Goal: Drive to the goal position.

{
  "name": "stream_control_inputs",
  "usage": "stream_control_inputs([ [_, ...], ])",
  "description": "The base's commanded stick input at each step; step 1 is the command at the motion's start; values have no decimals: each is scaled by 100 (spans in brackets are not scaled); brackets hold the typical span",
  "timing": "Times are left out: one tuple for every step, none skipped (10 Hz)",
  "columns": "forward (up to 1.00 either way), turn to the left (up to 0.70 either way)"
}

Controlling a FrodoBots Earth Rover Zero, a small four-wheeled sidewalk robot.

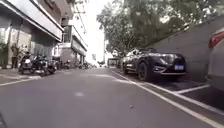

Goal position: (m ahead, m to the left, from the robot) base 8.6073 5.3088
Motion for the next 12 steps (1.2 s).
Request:
stream_control_inputs([
  [70,0],
  [70,0],
  [70,0],
  [70,0],
  [70,0],
  [70,0],
  [70,0],
  [70,0],
  [70,0],
  [70,0],
  [70,0],
  [70,0],
])
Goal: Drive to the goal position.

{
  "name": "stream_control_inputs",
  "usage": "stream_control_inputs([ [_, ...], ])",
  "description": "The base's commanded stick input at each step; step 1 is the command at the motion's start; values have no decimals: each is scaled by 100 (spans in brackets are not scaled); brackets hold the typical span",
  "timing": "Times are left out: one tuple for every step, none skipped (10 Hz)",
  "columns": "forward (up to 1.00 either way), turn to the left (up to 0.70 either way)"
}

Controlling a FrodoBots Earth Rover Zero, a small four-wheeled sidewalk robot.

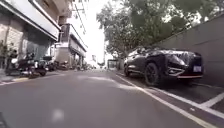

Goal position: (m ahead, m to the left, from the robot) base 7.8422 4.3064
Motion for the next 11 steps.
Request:
stream_control_inputs([
  [70,0],
  [70,0],
  [70,0],
  [70,0],
  [70,0],
  [70,0],
  [70,0],
  [70,0],
  [70,0],
  [70,0],
  [70,0],
])
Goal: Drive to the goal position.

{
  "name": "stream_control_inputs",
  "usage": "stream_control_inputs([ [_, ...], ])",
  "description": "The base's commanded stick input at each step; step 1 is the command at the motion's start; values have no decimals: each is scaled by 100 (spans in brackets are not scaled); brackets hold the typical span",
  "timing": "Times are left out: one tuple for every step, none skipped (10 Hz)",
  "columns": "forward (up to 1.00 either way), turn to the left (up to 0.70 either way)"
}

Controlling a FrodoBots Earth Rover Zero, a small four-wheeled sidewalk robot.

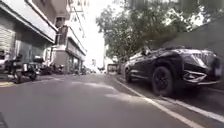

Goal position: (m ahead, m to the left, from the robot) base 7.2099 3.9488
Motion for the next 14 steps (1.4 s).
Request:
stream_control_inputs([
  [70,0],
  [70,0],
  [70,0],
  [70,0],
  [70,0],
  [70,0],
  [70,0],
  [70,0],
  [70,0],
  [57,0],
  [45,0],
  [45,0],
  [45,0],
  [10,0],
])
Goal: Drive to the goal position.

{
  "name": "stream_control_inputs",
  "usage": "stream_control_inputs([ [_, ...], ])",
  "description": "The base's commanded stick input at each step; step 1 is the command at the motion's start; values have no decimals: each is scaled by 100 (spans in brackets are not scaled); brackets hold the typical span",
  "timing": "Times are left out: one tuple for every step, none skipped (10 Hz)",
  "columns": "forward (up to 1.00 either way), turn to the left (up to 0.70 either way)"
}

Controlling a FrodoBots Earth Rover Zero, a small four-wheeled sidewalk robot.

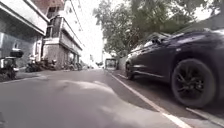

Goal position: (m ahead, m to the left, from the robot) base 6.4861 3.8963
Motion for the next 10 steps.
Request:
stream_control_inputs([
  [0,0],
  [0,0],
  [12,1],
  [45,8],
  [45,27],
  [45,27],
  [45,27],
  [45,27],
  [45,27],
  [45,27],
])
